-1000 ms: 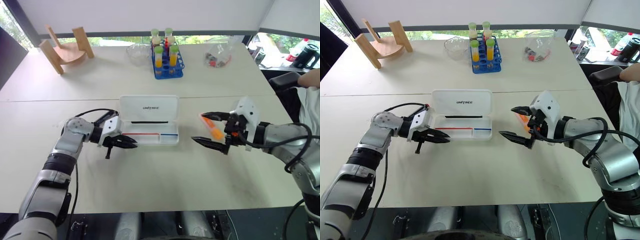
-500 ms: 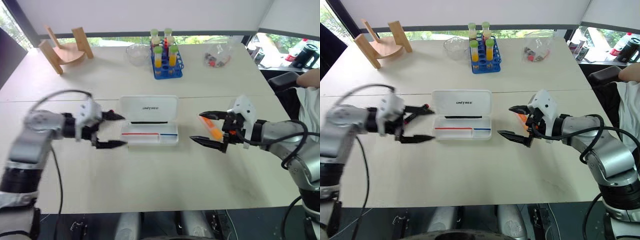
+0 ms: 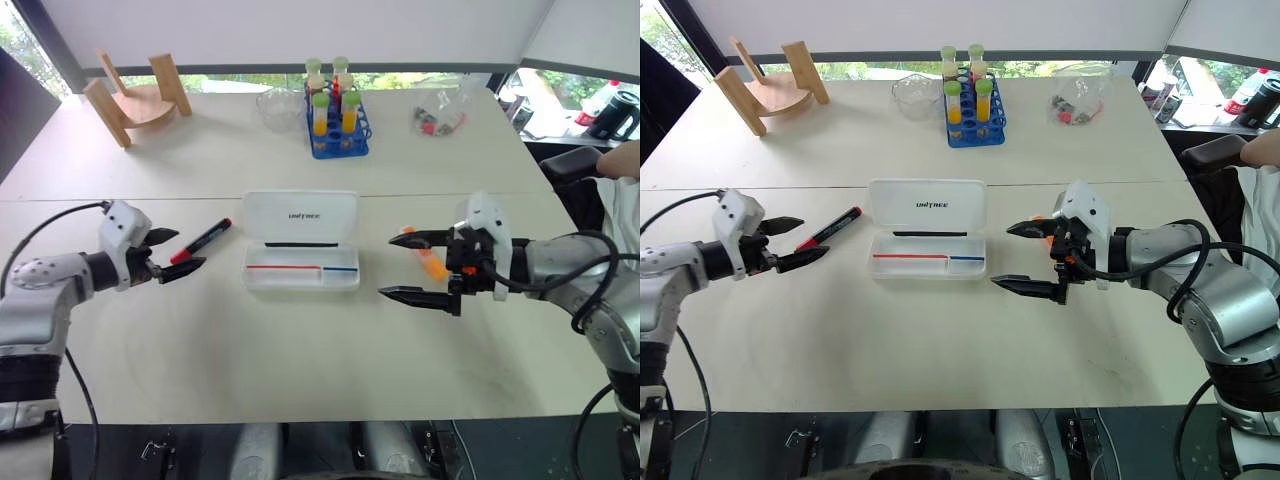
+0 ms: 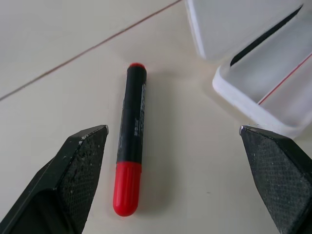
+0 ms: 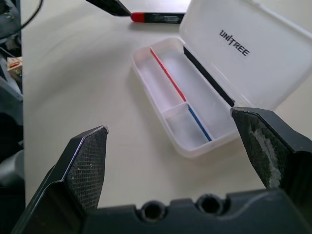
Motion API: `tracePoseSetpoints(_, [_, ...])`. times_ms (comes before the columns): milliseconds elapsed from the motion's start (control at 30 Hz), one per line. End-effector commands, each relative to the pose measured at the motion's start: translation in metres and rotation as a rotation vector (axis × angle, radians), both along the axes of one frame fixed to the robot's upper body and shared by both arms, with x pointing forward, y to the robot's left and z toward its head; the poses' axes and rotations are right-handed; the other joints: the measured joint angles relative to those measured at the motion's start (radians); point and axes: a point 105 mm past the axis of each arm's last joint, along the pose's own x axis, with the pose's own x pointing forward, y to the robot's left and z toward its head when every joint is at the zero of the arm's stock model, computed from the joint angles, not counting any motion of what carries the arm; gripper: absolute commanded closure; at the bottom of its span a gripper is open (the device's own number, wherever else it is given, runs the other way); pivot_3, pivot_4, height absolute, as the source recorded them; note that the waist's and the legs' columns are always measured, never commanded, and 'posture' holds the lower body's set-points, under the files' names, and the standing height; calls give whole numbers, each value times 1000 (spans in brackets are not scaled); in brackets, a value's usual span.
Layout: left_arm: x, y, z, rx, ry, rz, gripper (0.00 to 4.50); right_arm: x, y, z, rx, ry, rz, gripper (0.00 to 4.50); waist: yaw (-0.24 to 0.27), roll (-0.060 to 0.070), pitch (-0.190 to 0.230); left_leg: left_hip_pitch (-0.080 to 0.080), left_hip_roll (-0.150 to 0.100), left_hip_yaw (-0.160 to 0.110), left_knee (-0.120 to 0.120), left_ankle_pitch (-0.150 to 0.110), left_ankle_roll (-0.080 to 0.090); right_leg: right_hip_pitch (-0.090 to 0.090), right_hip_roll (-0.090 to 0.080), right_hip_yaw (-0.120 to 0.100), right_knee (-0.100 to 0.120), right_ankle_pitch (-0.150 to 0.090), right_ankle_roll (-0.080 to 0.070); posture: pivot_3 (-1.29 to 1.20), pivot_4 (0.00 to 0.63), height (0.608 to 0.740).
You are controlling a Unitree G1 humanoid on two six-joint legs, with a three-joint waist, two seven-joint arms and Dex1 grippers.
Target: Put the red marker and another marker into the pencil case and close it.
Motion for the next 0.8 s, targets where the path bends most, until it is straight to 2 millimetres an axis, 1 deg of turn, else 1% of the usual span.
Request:
tracePoseSetpoints(33, [17,5,-14,61,-16,23,45,0,2,17,4,-87,3,0,0,0,0,0,0,0,0,0,0,1,0,0,0,0,0,0,150,740])
tracePoseSetpoints(100, [24,8,-22,56,-7,43,45,0,2,18,4,-91,-4,0,-2,-1,0,0,0,0,0,0,0,0,0,0,0,0,0,0,150,740])
tracePoseSetpoints(200, [30,12,-29,29,14,64,849,-2,2,18,1,-98,-14,0,-2,0,0,-1,0,0,0,0,0,-1,0,0,0,0,0,0,150,740])
tracePoseSetpoints(233, [30,13,-30,28,17,64,1274,-2,2,18,0,-98,-19,0,-2,0,0,-1,0,0,0,0,0,-1,0,0,0,0,0,0,150,740])
tracePoseSetpoints(300, [31,13,-30,24,24,49,2277,-1,1,18,-1,-101,-27,0,-5,0,0,0,0,0,0,0,0,-1,0,0,1,0,0,0,150,740])
tracePoseSetpoints(400, [29,15,-24,6,22,20,3776,-1,1,17,-2,-103,-38,0,-5,0,0,0,0,1,1,0,0,0,0,0,1,0,0,0,150,740])
tracePoseSetpoints(433, [29,16,-20,3,13,15,4171,-1,1,17,-3,-104,-40,0,-6,0,0,0,0,0,1,0,0,0,0,0,1,0,0,0,150,740])
tracePoseSetpoints(500, [27,16,-12,-4,-3,-3,4170,-2,1,17,-4,-105,-43,0,-7,0,0,0,0,0,0,0,0,-1,0,0,1,0,0,0,150,740])
tracePoseSetpoints(533, [26,15,-3,-15,-22,-22,4170,-2,1,17,-4,-107,-46,0,-6,0,0,0,0,0,0,0,0,-1,0,0,1,0,0,0,150,740])
tracePoseSetpoints(567, [23,13,16,-24,-75,-55,4170,-2,0,17,-4,-109,-50,0,-7,-1,0,0,0,0,0,0,0,-1,0,0,1,0,0,0,150,740])
tracePoseSetpoints(633, [19,8,44,-36,-155,-96,4170,-2,0,17,-4,-112,-55,0,-6,-1,0,-2,1,0,0,0,0,-3,0,0,1,0,0,0,150,740])
tracePoseSetpoints(667, [18,7,53,-42,-179,-104,4170,-2,0,17,-3,-112,-57,0,-5,-1,0,-3,1,0,0,0,0,-3,0,0,1,0,0,0,150,740])
tracePoseSetpoints(700, [17,3,67,-59,-222,-114,4170,-3,0,17,-2,-112,-59,0,-3,-1,0,-4,1,-1,1,0,0,-4,0,0,1,0,0,0,150,740])
tracePoseSetpoints(733, [14,-11,94,-83,-295,-179,4170,-4,-1,17,-5,-113,-65,0,0,-1,0,-4,1,-1,1,0,0,-4,0,0,1,0,0,0,150,740])
tracePoseSetpoints(767, [9,-29,114,-99,-346,-256,4170,-4,-2,17,-5,-113,-73,0,3,-1,0,-4,0,-1,1,0,0,-3,0,0,1,0,0,0,150,740])
tracePoseSetpoints(800, [3,-48,126,-110,-370,-346,4170,-5,-3,17,-6,-115,-81,0,7,-2,0,-5,0,-1,1,0,0,-3,-1,-1,1,0,0,0,150,740])
